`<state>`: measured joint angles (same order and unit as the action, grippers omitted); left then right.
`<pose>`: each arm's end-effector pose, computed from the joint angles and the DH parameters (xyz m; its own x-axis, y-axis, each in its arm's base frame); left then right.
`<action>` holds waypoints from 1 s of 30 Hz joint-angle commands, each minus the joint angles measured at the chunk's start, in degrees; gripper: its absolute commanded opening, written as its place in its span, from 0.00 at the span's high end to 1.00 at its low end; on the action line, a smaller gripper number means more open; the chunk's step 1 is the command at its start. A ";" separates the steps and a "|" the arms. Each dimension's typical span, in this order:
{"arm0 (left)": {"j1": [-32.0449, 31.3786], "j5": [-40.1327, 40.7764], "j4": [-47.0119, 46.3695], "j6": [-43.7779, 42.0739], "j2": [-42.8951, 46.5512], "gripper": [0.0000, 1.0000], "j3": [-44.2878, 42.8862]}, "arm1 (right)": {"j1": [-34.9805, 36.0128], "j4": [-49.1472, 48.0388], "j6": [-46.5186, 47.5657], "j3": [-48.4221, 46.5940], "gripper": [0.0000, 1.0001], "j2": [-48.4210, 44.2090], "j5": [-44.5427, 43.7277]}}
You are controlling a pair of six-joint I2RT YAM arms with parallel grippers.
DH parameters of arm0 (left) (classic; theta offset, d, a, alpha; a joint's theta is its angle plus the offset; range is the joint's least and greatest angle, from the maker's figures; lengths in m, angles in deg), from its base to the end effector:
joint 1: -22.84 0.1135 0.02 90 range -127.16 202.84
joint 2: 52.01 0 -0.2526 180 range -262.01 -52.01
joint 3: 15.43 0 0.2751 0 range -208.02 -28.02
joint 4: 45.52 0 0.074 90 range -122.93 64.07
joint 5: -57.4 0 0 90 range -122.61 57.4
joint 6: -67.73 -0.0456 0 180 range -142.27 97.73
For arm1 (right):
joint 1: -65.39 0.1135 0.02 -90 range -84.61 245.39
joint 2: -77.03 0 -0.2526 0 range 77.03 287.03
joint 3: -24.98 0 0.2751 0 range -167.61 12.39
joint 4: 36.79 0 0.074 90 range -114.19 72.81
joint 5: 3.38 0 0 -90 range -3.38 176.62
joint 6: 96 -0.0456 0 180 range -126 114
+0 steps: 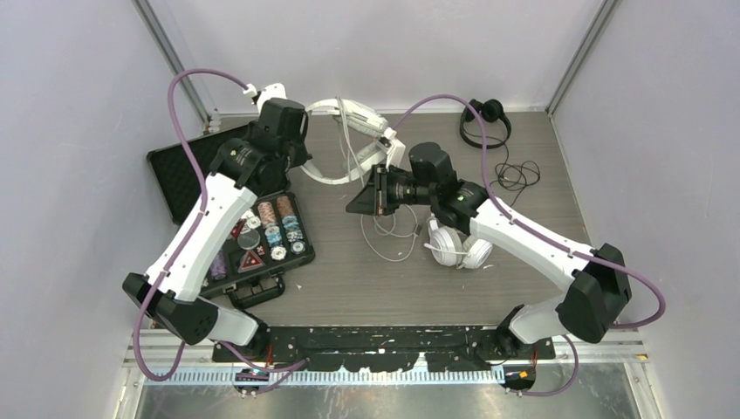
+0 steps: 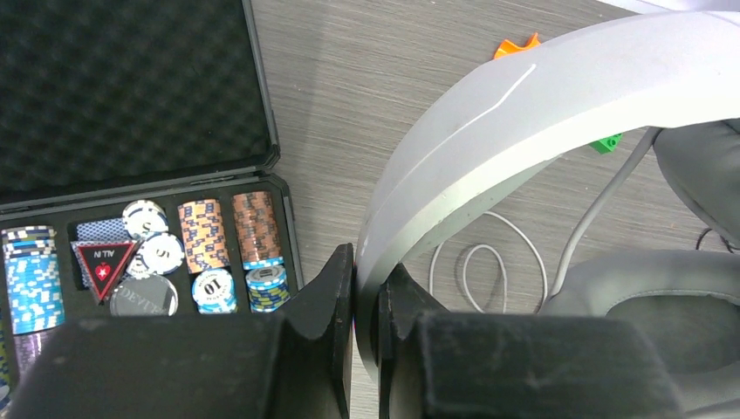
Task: Wrap the headphones
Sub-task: Wrap the headphones cable around the headphones.
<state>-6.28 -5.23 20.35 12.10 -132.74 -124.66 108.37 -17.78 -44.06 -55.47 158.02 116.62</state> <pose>0.2828 -0.1335 0.4246 -0.5014 -0.2945 -0.8135 -0.2061 0.9539 -0.2183 0.2496 0.2638 0.3224 -0.7692 0.0129 -0.6388 -0.5854 0.3866 0.7127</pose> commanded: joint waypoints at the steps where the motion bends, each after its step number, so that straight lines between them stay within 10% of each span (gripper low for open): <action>1: 0.40 -0.98 -8.59 6.55 3.27 1.00 -4.11 | 0.72 -1.69 5.30 2.64 0.81 -3.22 -3.59; 30: 0.38 -4.26 -6.69 10.63 1.91 1.00 -10.10 | 1.02 -38.67 16.87 27.46 0.80 -4.83 -7.76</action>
<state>-6.28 -8.75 20.48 19.03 -132.37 -130.43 109.07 -46.83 -30.05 -30.03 152.93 109.19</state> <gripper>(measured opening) 0.099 0.188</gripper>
